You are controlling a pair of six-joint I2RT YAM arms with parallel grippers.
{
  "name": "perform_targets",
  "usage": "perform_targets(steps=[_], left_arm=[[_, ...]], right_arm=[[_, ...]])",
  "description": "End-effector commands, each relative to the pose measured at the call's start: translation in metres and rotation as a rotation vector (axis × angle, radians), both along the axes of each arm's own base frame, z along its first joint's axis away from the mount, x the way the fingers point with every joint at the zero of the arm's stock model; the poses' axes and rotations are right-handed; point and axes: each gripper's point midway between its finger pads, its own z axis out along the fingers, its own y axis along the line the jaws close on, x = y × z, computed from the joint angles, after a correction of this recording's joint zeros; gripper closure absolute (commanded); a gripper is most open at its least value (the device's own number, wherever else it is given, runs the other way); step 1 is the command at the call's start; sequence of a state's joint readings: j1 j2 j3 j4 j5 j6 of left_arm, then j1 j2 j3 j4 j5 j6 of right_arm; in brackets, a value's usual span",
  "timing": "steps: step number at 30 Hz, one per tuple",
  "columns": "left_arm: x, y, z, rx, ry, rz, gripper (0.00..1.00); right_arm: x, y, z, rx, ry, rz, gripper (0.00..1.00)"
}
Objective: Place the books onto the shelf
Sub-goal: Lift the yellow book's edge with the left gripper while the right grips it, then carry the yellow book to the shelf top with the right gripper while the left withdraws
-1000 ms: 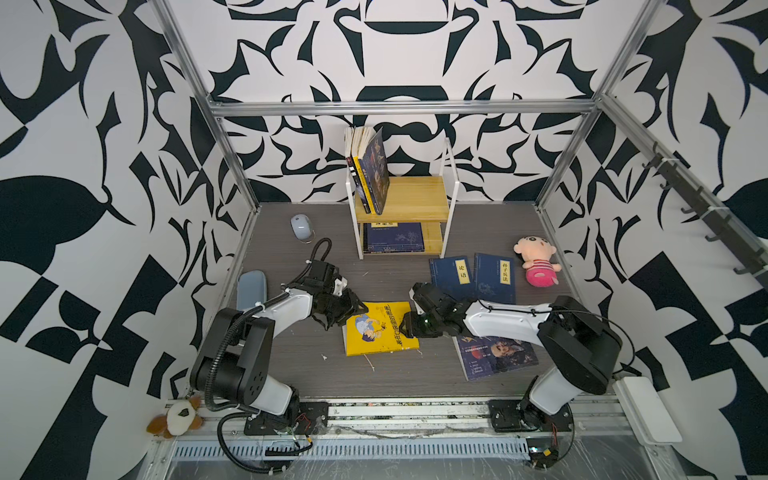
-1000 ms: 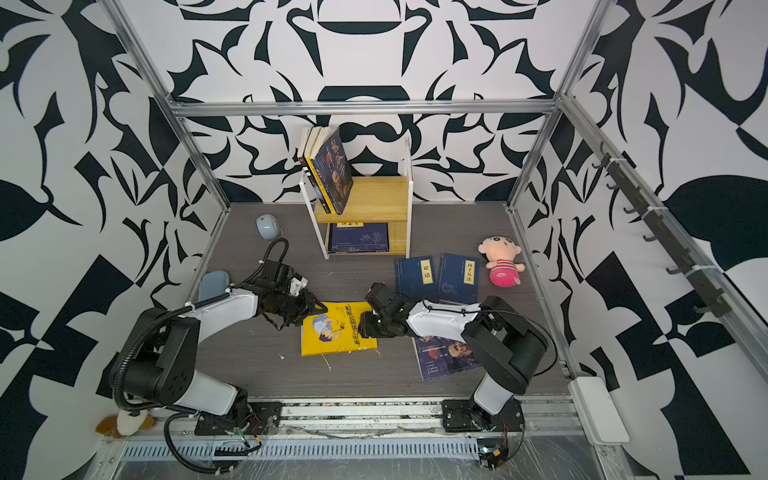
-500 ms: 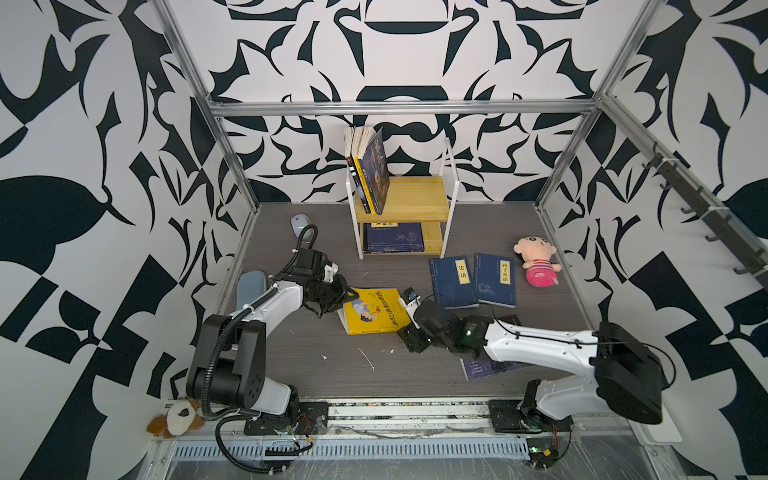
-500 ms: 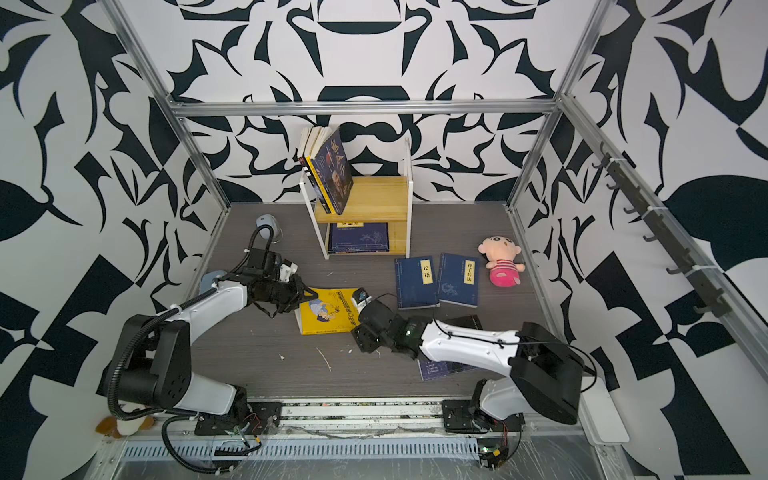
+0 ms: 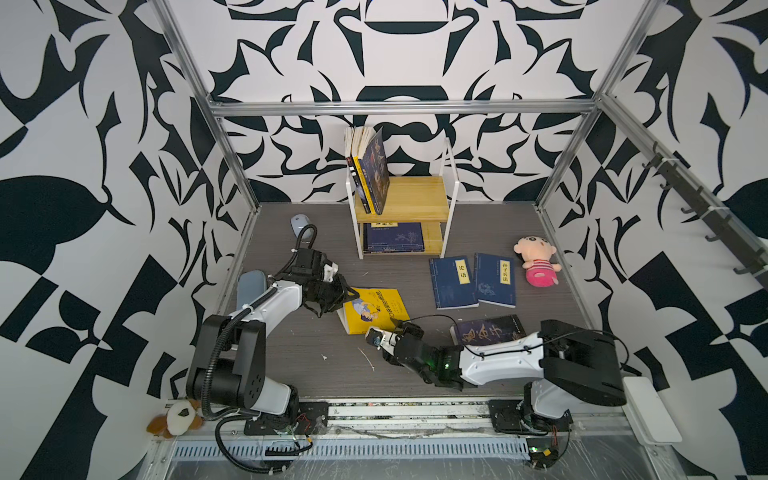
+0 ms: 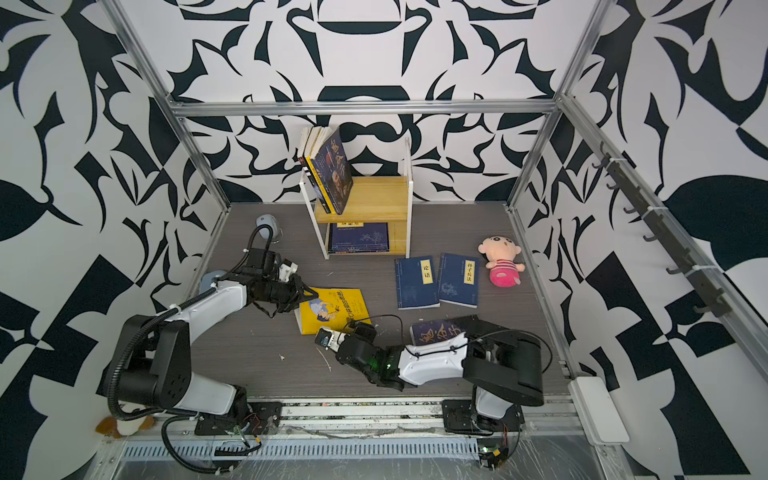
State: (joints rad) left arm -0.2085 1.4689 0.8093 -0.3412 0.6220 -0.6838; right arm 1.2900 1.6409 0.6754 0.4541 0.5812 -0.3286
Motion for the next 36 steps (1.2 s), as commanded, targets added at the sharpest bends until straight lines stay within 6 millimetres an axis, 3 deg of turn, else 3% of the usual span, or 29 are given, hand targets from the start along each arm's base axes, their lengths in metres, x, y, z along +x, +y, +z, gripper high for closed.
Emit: perform_targets(steps=[1, 4, 7, 9, 15, 19, 25, 29, 36], left_arm=[[-0.003, -0.004, 0.011, -0.041, 0.011, -0.015, 1.0], [-0.003, -0.005, 0.012, -0.043, 0.01, -0.017, 1.0], [-0.003, -0.004, 0.013, -0.037, 0.008, -0.019, 1.0], [0.0, -0.001, 0.017, -0.027, -0.017, -0.017, 0.83], [0.022, 0.034, 0.052, 0.033, -0.186, 0.052, 0.44], [0.034, 0.068, 0.082, 0.095, -0.313, 0.115, 0.26], [0.032, 0.112, 0.113, 0.23, -0.483, 0.186, 0.11], [0.024, 0.134, 0.121, 0.34, -0.569, 0.193, 0.0], [0.01, 0.146, 0.122, 0.388, -0.639, 0.194, 0.0]], right_arm=[[0.016, 0.025, 0.038, 0.093, -0.129, -0.032, 0.41], [0.02, 0.033, 0.03, 0.08, -0.145, -0.03, 0.53], [0.022, 0.036, 0.025, 0.068, -0.155, -0.029, 0.79], [0.021, 0.033, 0.025, 0.071, -0.152, -0.032, 0.97], [0.017, 0.018, 0.035, 0.104, -0.132, -0.043, 1.0], [0.017, 0.008, 0.05, 0.156, -0.105, -0.058, 1.0], [0.033, -0.011, 0.102, 0.351, -0.029, -0.118, 1.0], [0.053, -0.024, 0.151, 0.507, -0.01, -0.169, 1.0], [0.094, -0.051, 0.238, 0.752, 0.003, -0.286, 1.0]])
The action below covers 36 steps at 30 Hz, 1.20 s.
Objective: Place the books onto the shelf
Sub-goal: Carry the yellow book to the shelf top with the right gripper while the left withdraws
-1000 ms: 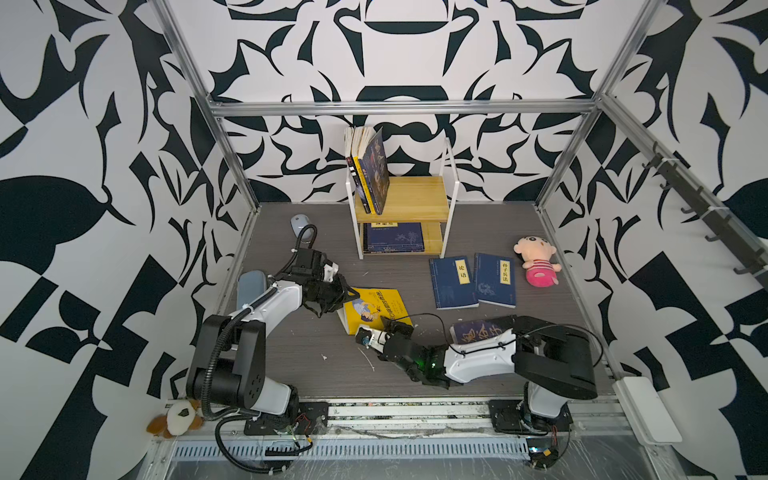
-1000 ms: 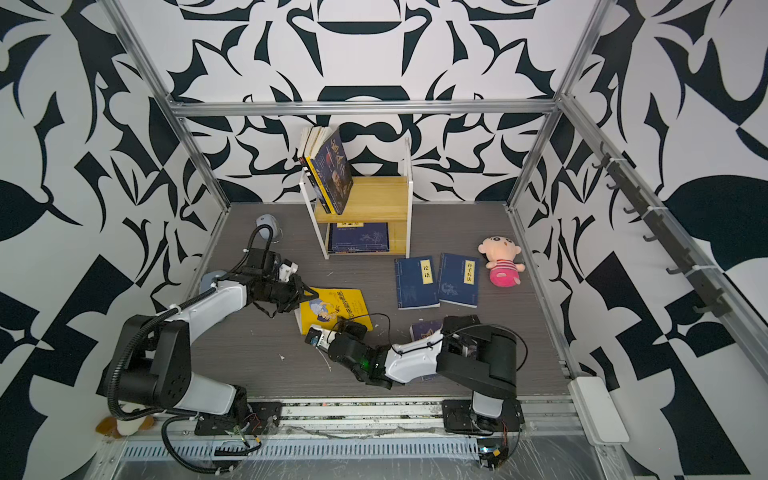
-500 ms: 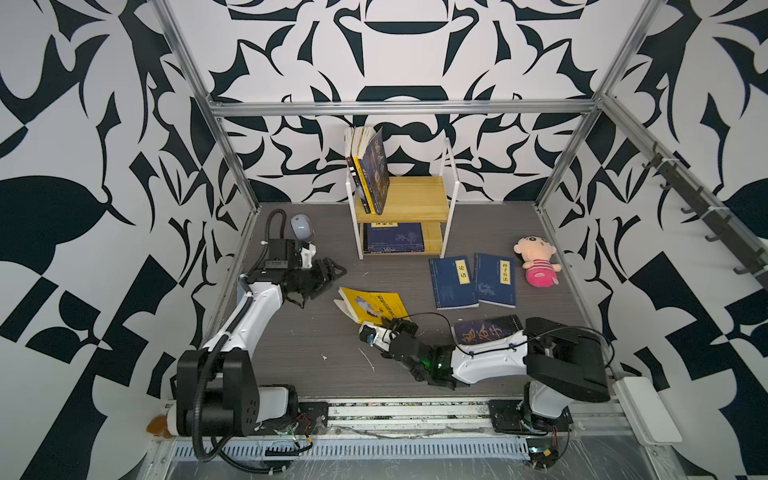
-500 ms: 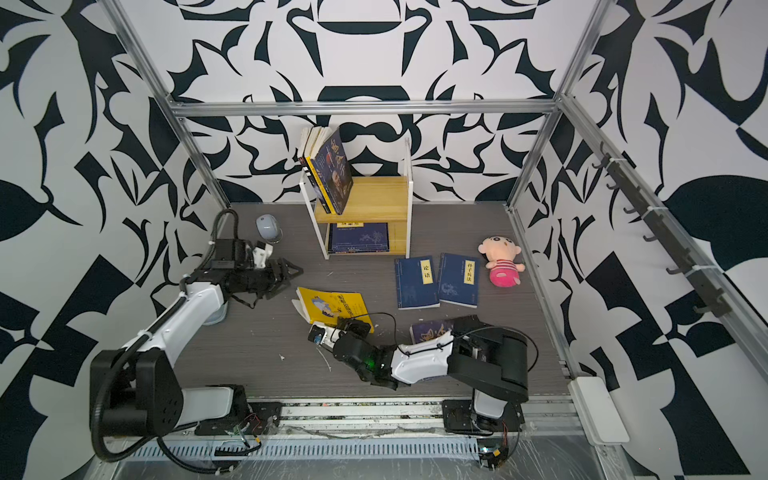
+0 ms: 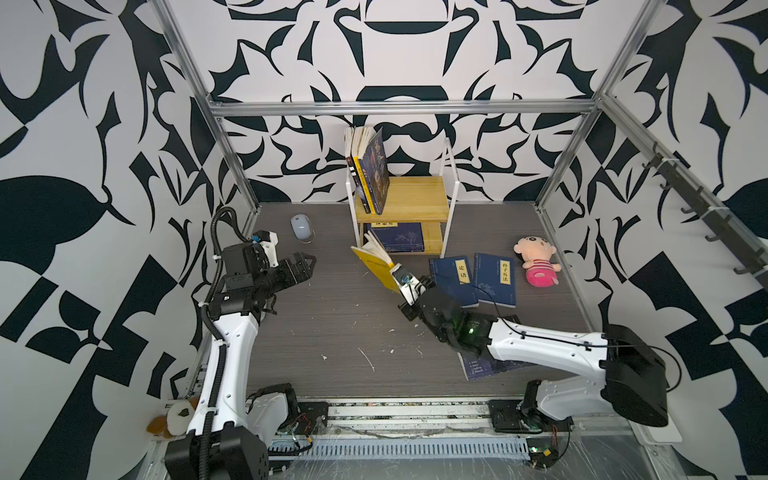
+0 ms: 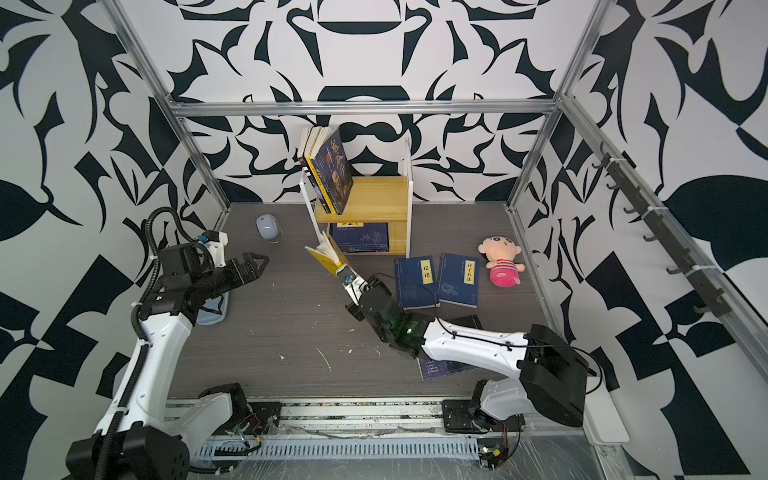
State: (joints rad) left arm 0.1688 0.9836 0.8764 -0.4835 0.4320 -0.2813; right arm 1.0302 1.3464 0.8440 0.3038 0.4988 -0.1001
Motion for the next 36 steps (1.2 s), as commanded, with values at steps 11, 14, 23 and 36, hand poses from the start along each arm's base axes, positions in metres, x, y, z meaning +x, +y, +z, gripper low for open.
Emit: perform_targets(steps=[11, 14, 23, 36], left_arm=[[-0.019, 0.012, -0.018, 0.037, -0.019, 0.011, 0.0], [-0.018, 0.013, -0.018, 0.034, -0.027, 0.013, 0.0], [-0.016, 0.015, -0.013, 0.032, -0.05, 0.017, 0.0], [-0.016, 0.016, -0.013, 0.04, -0.054, 0.014, 0.0]], right_arm=[[0.072, -0.047, 0.213, 0.555, -0.227, -0.174, 1.0], [0.09, -0.048, 0.227, 0.539, -0.286, -0.223, 1.0], [0.154, -0.046, 0.226, 0.518, -0.381, -0.393, 1.0], [0.214, -0.018, 0.177, 0.475, -0.345, -0.466, 1.0]])
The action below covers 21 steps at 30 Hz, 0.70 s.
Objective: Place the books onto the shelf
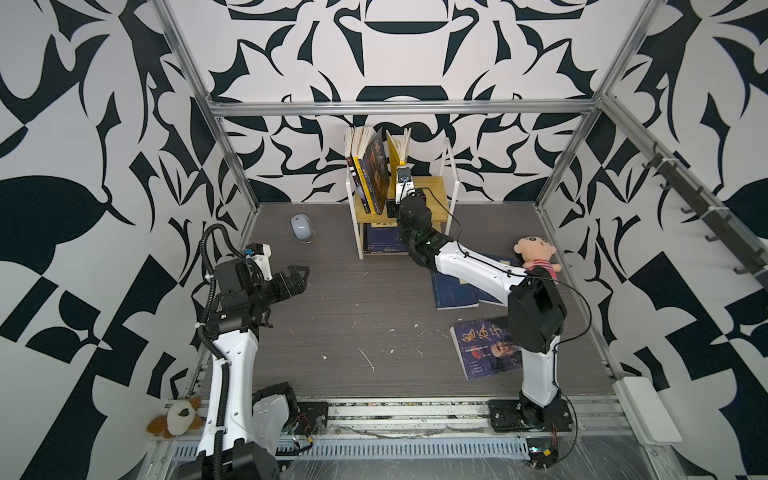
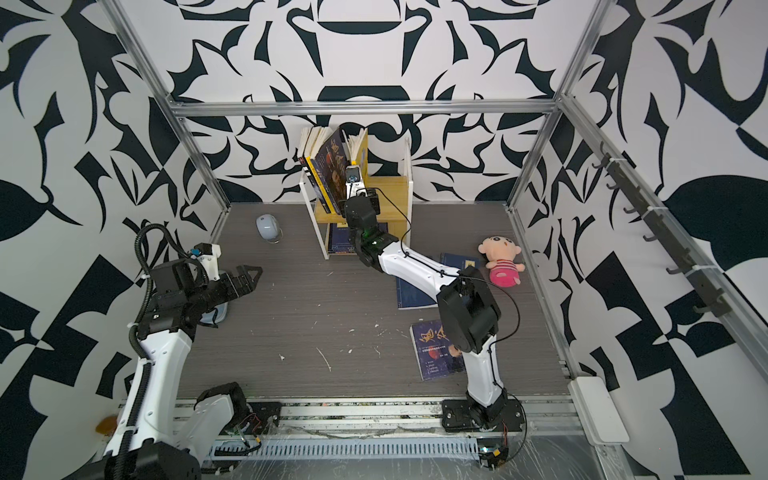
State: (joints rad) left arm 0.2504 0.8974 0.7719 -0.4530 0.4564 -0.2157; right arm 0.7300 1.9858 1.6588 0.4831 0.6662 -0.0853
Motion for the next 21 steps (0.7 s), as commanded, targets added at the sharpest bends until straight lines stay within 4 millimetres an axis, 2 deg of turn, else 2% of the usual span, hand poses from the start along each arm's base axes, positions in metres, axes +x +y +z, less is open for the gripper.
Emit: perform_targets(steps=[1, 6, 11, 21], left_arm=[[-0.001, -0.001, 0.002, 0.004, -0.016, -0.014, 0.0], [0.0, -0.001, 0.001, 0.004, -0.014, -0.012, 0.0], [0.0, -0.001, -0.001, 0.005, -0.013, -0.015, 0.0], [0.001, 0.0, -0.003, 0.006, -0.011, -0.014, 0.0]], right_arm=[[-0.005, -0.009, 0.069, 0.173, -0.141, 0.016, 1.0], [0.005, 0.01, 0.057, 0.173, -0.108, 0.077, 1.0], [0.006, 0.019, 0.049, 0.213, -0.08, 0.125, 1.0], [-0.002, 0.036, 0.042, 0.186, -0.043, 0.193, 1.0]])
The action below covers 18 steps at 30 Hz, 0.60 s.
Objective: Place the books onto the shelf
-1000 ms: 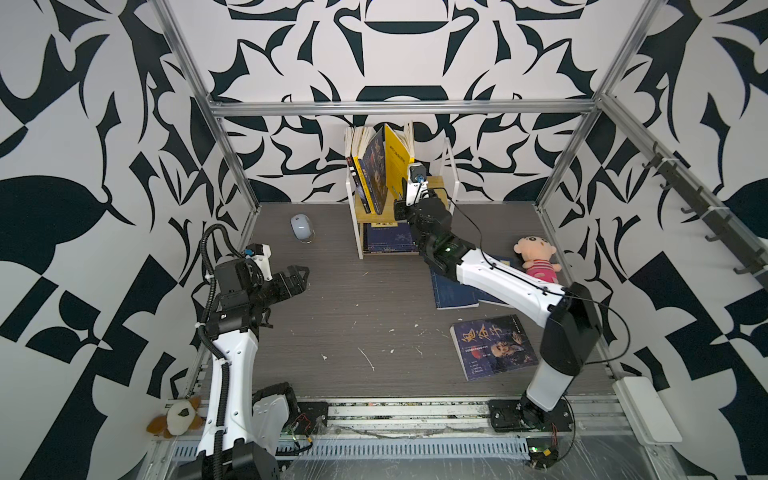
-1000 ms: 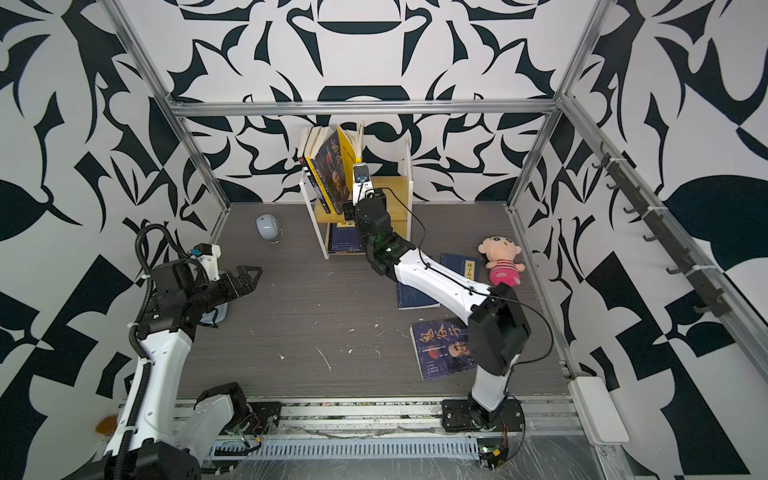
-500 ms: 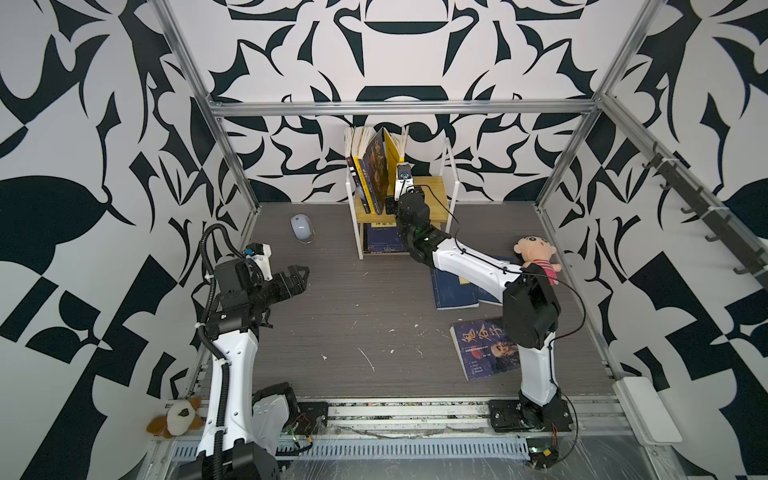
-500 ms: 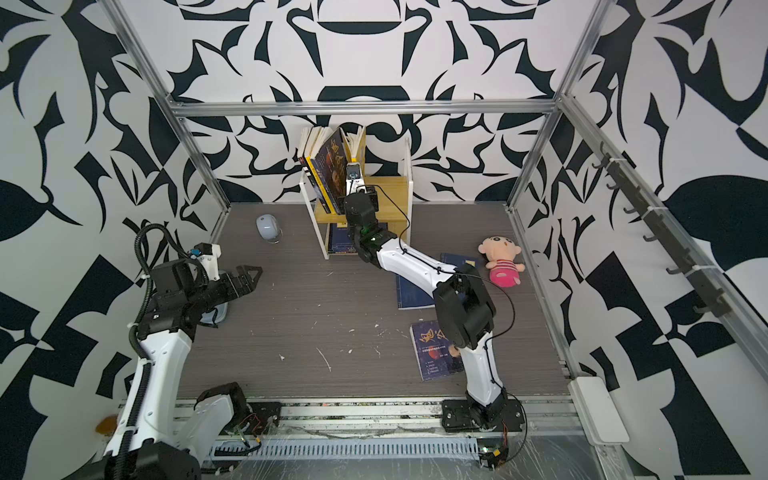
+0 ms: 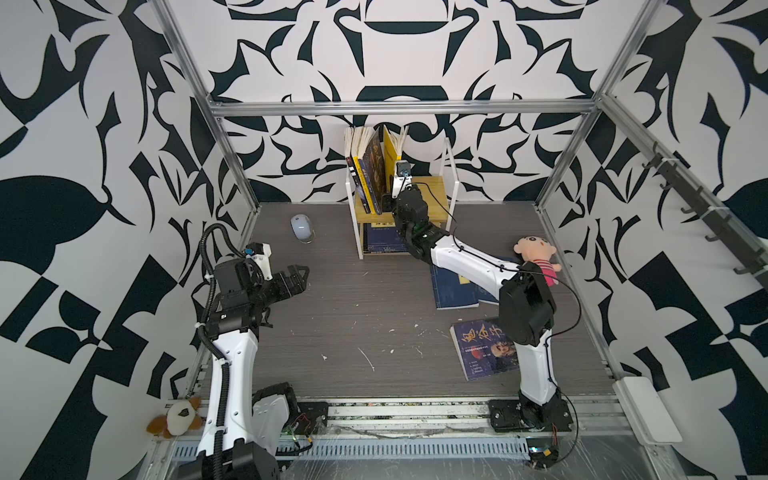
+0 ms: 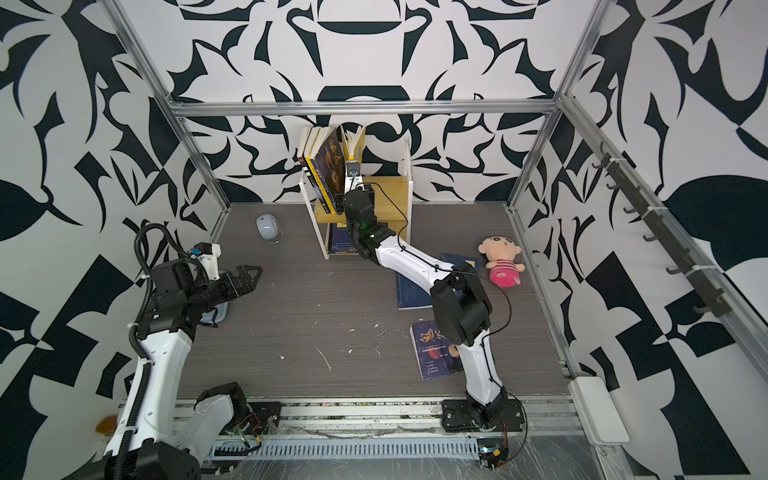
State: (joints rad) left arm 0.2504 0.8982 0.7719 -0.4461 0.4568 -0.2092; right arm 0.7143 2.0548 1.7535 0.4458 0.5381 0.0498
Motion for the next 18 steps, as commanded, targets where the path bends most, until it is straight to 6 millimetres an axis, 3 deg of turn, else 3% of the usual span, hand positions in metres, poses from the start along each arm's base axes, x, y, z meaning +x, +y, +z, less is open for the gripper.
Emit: perform_targets(steps=[1, 6, 18], left_arm=[[-0.001, 0.0, -0.004, 0.002, -0.002, -0.009, 0.0], [-0.001, -0.001, -0.003, 0.002, -0.007, -0.01, 0.0], [-0.002, -0.001, -0.003, 0.005, -0.011, -0.011, 0.0]], right_arm=[[-0.019, 0.013, 0.046, 0.066, -0.065, 0.076, 1.0], [-0.021, 0.018, 0.043, 0.035, -0.063, 0.089, 1.0], [-0.03, 0.025, 0.036, -0.069, -0.05, 0.147, 0.76]])
